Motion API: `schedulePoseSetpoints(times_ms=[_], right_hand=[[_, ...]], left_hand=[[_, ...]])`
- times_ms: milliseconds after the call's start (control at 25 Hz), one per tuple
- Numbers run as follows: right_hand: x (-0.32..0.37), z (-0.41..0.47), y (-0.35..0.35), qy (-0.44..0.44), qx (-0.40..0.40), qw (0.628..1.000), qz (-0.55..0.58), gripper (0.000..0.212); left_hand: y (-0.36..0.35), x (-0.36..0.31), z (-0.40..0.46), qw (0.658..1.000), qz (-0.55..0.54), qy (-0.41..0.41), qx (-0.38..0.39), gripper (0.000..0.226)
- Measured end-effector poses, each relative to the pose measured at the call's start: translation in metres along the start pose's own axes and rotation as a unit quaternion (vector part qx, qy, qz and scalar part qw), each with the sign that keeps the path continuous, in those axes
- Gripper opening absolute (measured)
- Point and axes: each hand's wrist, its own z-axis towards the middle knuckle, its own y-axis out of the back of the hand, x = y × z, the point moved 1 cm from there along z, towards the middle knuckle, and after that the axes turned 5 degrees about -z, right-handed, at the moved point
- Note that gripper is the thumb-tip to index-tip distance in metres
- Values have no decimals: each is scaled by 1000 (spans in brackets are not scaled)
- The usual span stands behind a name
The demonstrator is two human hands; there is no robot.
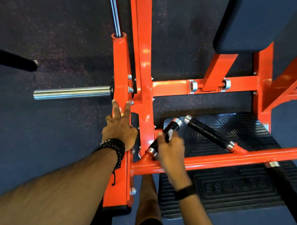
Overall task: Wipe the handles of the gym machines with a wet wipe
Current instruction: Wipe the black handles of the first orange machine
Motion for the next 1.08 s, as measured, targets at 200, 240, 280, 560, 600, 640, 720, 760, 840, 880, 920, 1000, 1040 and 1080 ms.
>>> schedulePoseSetpoints(times_ms=[200, 240, 280, 560, 600, 640, 720, 760, 840, 880, 920, 1000, 1040, 1080], right_hand=[[-13, 6, -15, 158, -21, 929, -334, 61], [-11, 23, -9, 175, -46, 911, -370, 62], [-10, 36, -1, 192, -61, 898, -391, 61], [-14, -7, -3, 413, 111, 834, -350, 55], [-11, 10, 1, 412, 106, 827, -367, 60], [-9, 32, 5, 402, 98, 813, -409, 67], [0, 77, 19, 357, 114, 774, -510, 78], [6, 92, 25, 327, 128, 758, -550, 79], [16, 97, 23, 287, 167, 726, -602, 79], [23, 86, 16, 287, 203, 720, -599, 78], [25, 72, 6, 301, 239, 718, -581, 76], [31, 41, -5, 347, 283, 695, -562, 69], [34, 38, -1, 370, 291, 677, -566, 65], [37, 47, 6, 384, 291, 661, -576, 64]], left_hand=[[-1, 1, 0, 1000, -4, 2, -1, 84], [-1, 0, 0, 1000, -3, 2, -1, 84], [-1, 0, 0, 1000, -2, 2, -2, 85], [-2, 2, 1, 1000, -3, 1, 0, 85], [-2, 1, 1, 1000, -2, 1, 1, 85], [-1, 1, 1, 1000, -2, 2, 2, 85], [-2, 1, 1, 1000, -2, 4, 1, 85], [-2, 0, 1, 1000, -2, 5, 0, 84], [-1, 1, 1, 1000, -1, 4, -2, 84], [-1, 1, 2, 1000, -1, 2, -2, 84], [-1, 1, 1, 1000, -2, 1, -1, 85], [-1, 0, 0, 1000, -7, 2, 3, 87], [-1, 1, 0, 1000, -7, 3, 4, 87], [-1, 1, 0, 1000, -7, 4, 3, 87]])
